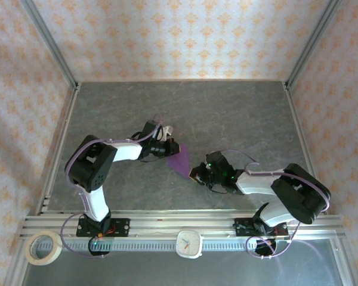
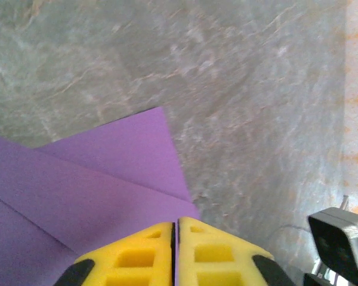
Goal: Fold a paper plane with a square sheet of paper (pick it up from the middle)
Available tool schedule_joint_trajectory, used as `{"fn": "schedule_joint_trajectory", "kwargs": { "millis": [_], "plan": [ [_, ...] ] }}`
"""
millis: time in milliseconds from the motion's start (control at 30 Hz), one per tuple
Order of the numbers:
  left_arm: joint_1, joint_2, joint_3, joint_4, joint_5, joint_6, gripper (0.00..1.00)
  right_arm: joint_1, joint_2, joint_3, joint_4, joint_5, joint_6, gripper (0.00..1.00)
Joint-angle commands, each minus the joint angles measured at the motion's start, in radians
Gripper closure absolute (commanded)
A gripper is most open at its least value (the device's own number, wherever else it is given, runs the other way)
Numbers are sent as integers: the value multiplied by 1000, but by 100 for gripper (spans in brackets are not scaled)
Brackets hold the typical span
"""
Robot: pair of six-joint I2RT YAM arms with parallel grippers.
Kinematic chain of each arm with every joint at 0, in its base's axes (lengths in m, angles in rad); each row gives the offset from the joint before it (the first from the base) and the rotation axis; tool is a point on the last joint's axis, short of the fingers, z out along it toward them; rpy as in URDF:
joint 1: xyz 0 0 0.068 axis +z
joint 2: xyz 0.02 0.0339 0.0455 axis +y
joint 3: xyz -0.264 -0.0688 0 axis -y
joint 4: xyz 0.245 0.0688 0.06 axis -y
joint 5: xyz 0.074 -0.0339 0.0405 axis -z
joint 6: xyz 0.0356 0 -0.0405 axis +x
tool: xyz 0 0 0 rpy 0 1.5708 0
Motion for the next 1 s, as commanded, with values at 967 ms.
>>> {"fn": "schedule_joint_trajectory", "kwargs": {
  "millis": [967],
  "plan": [
    [110,-440,-148,-47,-338,-58,77,153,-76,444,-825,1046,-608,100]
  ]
}}
